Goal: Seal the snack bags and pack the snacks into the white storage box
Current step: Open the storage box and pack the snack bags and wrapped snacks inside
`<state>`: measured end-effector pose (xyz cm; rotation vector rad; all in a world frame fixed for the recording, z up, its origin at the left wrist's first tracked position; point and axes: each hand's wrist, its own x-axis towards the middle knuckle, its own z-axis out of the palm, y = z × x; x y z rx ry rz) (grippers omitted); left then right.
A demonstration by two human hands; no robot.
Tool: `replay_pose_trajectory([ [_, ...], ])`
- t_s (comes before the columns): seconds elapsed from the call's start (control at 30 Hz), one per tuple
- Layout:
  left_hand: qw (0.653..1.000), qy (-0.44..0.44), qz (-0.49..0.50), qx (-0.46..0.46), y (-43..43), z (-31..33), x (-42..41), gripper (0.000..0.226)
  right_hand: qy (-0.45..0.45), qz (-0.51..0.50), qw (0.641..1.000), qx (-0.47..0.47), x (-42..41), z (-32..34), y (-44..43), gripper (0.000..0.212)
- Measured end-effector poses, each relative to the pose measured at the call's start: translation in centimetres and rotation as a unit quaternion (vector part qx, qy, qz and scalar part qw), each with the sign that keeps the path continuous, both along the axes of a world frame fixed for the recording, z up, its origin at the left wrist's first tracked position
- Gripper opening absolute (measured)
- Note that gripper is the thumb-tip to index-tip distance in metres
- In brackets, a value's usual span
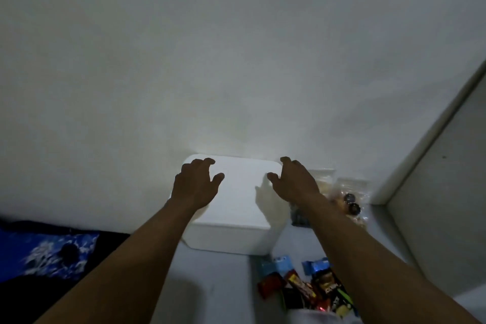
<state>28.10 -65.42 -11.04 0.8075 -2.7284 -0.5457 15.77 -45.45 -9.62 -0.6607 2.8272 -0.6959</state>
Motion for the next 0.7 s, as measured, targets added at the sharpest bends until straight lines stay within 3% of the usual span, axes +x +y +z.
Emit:
replay_pose_trajectory([
  [0.17, 0.999, -0.034, -0.006, 0.008, -4.9, -2.5, 0.6, 0.056, -0.024, -0.028, 0.999, 0.039, 0.9, -2.8, -3.1, 0.071],
  [0.37, 0.992, -0.122, 0.008, 0.043, -7.6, -5.6, 1.2, 0.079, -0.084, -0.108, 0.986, 0.098, 0.8, -5.1, -3.4, 0.101],
  [0.6, 0.977, -0.053, 0.06, 0.196, -7.9, -6.8, 0.7, 0.108, -0.143, -0.149, 0.977, 0.05, 0.3, -5.6, -3.5, 0.083],
  [0.7, 0.975, -0.038, 0.083, 0.202, -7.9, -7.0, 0.3, 0.108, -0.152, -0.176, 0.973, 0.0, 0.2, -6.3, -3.4, 0.095],
])
